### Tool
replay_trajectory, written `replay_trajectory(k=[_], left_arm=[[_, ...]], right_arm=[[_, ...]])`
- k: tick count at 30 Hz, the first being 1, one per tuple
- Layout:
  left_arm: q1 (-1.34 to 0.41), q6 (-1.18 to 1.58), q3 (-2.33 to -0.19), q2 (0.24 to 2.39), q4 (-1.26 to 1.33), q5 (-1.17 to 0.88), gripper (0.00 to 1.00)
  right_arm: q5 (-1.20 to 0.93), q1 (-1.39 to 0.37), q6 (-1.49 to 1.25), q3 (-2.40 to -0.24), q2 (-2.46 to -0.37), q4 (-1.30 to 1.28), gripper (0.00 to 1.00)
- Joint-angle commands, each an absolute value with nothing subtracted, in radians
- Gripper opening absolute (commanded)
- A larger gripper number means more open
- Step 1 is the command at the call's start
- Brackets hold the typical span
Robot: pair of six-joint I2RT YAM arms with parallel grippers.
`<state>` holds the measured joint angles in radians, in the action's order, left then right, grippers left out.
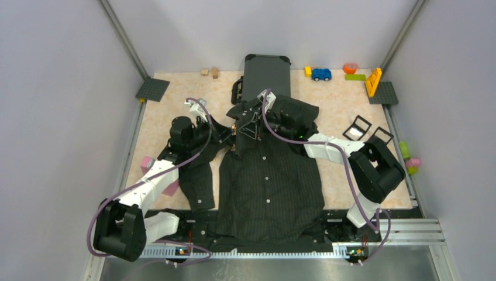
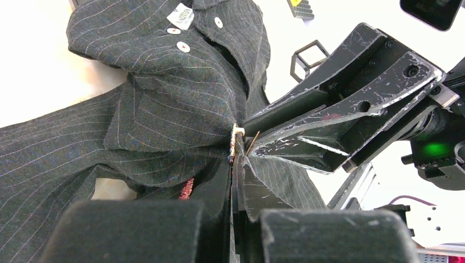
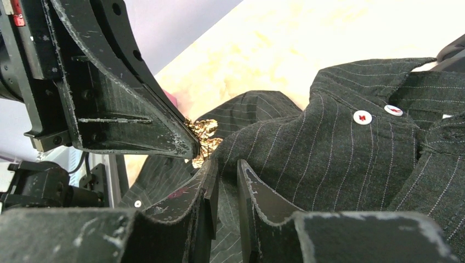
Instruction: Pin the brooch onto the clothing
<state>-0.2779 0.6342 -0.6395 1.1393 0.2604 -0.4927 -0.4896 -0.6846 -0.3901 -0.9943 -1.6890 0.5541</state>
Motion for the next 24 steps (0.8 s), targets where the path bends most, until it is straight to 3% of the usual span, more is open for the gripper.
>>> replay_trajectory(k=[1, 14, 24], left_arm=[[-0.270, 0.648, -0.683, 1.131, 0.291, -0.501, 0.00], [-0.270, 0.648, -0.696, 1.142, 0.294, -0.527, 0.00], [-0.270, 0.621, -0.705, 1.172, 0.300, -0.580, 0.00]], right_arm=[[-0.526, -0.694, -0.394, -0.998, -1.653, 0.628, 0.21], [-0.538, -0.700, -0.388, -1.016, -1.671, 0.622, 0.22], [-0.547, -0.704, -0.374, -1.050, -1.691, 0.600, 0.11]])
